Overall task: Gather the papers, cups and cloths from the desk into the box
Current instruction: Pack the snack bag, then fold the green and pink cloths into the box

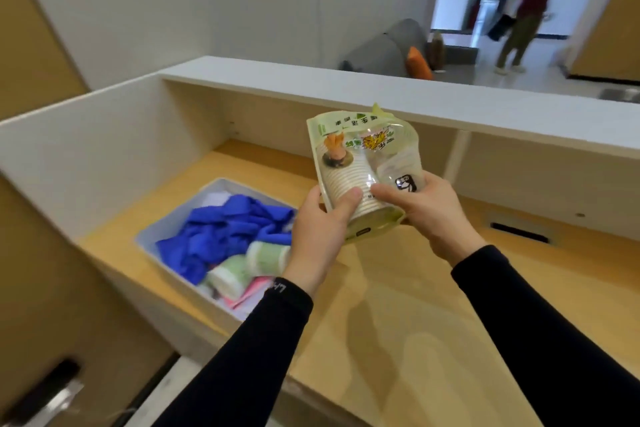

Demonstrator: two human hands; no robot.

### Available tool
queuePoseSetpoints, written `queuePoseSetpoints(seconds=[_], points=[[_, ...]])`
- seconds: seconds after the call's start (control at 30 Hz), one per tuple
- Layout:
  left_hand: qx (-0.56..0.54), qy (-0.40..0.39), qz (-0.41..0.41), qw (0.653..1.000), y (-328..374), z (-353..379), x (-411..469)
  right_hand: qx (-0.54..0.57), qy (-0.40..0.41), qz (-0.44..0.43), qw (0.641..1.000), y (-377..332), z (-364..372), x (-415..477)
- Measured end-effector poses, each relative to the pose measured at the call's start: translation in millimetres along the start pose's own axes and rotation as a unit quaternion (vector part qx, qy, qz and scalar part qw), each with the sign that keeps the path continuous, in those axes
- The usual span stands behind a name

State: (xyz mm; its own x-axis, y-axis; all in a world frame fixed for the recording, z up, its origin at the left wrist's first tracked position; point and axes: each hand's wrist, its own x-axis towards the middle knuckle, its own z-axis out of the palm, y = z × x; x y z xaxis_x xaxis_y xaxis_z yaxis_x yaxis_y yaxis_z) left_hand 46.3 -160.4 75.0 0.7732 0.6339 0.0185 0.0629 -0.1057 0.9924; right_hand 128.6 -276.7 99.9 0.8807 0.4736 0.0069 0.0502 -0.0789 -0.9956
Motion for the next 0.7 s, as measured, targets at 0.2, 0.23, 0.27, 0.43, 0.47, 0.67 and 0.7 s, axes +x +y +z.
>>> queuePoseSetpoints(seconds=[0.2,0.23,0.27,0.43,0.47,0.67,0.7], points=[[0.026,0.088,-0.001,0.996,-14.1,-107.4,13.3,0.016,-0.070,-0.007,0.997,-11.2,112.4,16.6],[0.027,0.101,-0.009,0.995,-17.5,-120.2,12.9,0.014,-0.079,-0.004,0.997,-10.6,126.4,18.1],[0.035,0.111,-0.022,0.993,-23.6,-131.4,12.9,0.010,-0.093,0.001,0.996,-9.4,138.4,19.2],[0.144,0.144,-0.122,0.972,-53.9,-161.8,6.1,-0.110,-0.182,0.059,0.975,13.6,167.9,23.5],[0.173,0.152,-0.130,0.964,-55.6,-162.6,4.4,-0.147,-0.176,0.063,0.971,19.4,167.5,24.5],[0.181,0.111,0.030,0.977,-37.2,-131.5,8.2,-0.132,-0.013,0.065,0.989,21.9,125.5,28.6],[0.171,0.085,0.047,0.980,-33.8,-118.7,9.9,-0.125,0.008,0.060,0.990,20.6,112.4,26.7]])
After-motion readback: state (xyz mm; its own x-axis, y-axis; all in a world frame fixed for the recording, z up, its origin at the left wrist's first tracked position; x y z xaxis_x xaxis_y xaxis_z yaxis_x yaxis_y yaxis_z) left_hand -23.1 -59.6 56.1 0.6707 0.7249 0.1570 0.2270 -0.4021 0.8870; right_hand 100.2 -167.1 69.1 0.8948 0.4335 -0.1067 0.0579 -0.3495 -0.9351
